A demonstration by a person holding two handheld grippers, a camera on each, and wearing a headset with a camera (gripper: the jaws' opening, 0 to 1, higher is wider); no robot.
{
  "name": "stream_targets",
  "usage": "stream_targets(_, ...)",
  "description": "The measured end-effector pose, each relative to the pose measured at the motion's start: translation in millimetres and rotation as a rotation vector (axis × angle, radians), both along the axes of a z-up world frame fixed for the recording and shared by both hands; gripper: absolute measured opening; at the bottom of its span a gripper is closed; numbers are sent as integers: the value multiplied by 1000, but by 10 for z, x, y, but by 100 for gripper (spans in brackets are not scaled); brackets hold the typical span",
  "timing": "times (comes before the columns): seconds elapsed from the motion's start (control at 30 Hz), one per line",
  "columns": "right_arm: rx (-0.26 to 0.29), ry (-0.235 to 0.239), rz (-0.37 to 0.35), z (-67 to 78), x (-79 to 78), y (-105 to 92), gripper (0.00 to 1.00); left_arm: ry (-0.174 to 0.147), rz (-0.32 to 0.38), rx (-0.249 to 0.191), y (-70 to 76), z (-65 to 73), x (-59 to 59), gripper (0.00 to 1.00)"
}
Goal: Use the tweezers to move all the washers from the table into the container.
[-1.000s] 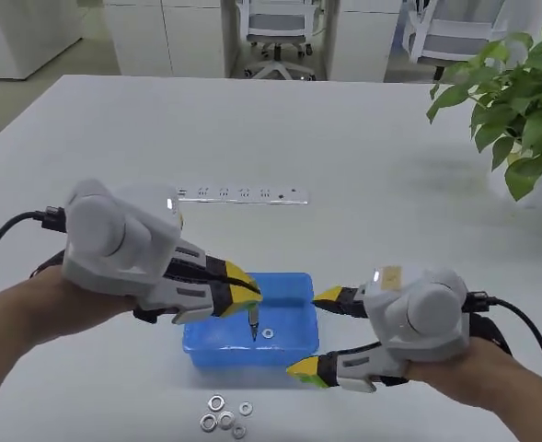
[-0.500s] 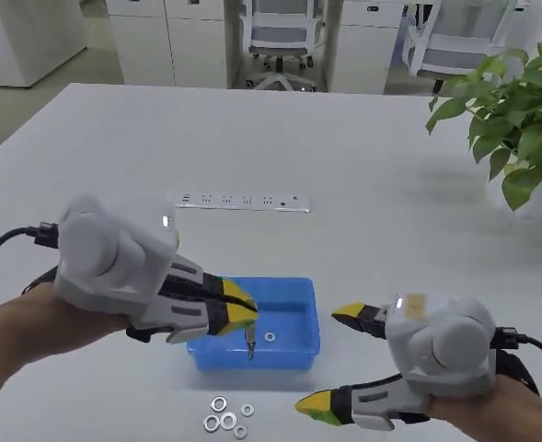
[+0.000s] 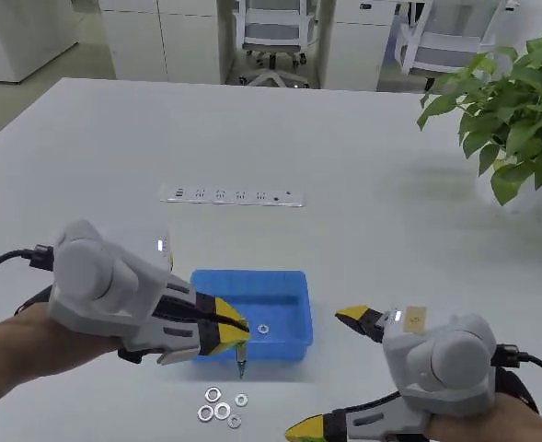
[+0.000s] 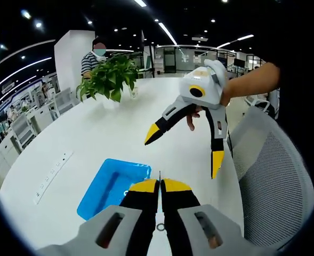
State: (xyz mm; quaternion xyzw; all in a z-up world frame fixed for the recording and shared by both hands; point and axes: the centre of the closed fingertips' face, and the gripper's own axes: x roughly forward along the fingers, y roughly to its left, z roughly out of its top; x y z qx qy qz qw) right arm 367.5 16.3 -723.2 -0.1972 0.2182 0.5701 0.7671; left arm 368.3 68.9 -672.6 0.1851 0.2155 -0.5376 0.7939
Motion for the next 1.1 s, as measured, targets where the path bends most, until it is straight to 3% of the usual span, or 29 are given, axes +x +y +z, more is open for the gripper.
stream_targets(0.2, 14, -4, -16, 6, 3, -35, 100, 18, 9, -8, -11, -91, -4, 5)
stream_targets(0.43, -7, 19, -3, -68, -66, -57, 100, 31, 12, -12, -30, -174, -8, 5)
stream_targets(0.6, -12, 36, 5, -106, -122, -51, 100, 34, 8, 6, -35, -254, -15, 5)
stream_targets(1.1, -24, 52, 9, -149, -178, -41, 100, 46, 6, -3, -20, -353, -23, 5)
